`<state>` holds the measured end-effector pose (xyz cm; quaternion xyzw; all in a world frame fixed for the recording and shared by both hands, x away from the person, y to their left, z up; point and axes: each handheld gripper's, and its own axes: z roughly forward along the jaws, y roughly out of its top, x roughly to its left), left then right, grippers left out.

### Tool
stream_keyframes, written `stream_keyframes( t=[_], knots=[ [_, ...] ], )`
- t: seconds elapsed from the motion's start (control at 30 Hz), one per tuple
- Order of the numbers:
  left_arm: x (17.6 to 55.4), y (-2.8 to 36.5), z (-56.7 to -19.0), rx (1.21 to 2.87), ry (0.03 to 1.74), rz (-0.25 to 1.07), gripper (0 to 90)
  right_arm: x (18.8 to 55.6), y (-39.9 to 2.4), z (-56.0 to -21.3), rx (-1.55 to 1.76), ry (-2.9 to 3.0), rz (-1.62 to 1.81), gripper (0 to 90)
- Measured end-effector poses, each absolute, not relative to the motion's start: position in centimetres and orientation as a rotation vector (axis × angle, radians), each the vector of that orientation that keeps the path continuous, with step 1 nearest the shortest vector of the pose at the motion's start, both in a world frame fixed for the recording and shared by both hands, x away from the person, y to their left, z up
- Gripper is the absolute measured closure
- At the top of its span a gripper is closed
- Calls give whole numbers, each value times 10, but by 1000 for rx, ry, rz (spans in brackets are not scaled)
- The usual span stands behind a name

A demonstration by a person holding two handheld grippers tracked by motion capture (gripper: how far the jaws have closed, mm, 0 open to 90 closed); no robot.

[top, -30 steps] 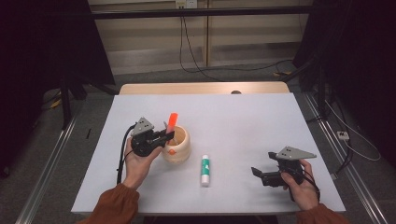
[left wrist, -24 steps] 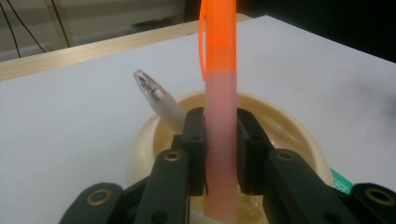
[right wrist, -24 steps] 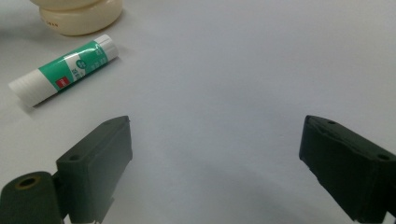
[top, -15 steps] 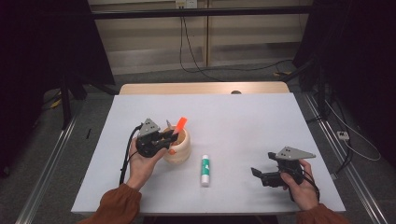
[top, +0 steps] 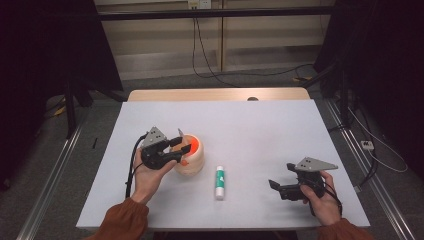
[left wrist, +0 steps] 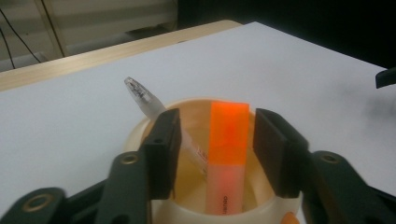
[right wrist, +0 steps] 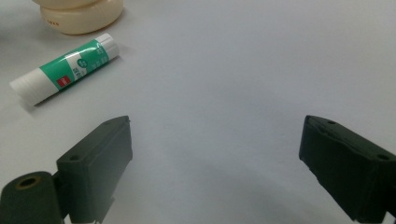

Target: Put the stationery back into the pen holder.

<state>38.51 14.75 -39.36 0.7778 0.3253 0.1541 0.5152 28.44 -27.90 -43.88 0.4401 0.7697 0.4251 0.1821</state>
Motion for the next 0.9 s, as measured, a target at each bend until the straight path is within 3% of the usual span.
stream_keyframes(
  t=[0.2, 0.37, 0.67, 0.9],
  knots=[
    [381, 152, -389, 1868, 811, 418, 286, 285, -279, -439, 1244, 2172, 1197, 93],
    [376, 154, -386, 1861, 806, 423, 199, 285, -278, -440, 1240, 2178, 1197, 93],
    [359, 165, -383, 1839, 827, 435, 101, 286, -274, -441, 1244, 2185, 1191, 93],
    [348, 172, -393, 1862, 854, 413, 75, 285, -272, -440, 1250, 2187, 1190, 93]
  ],
)
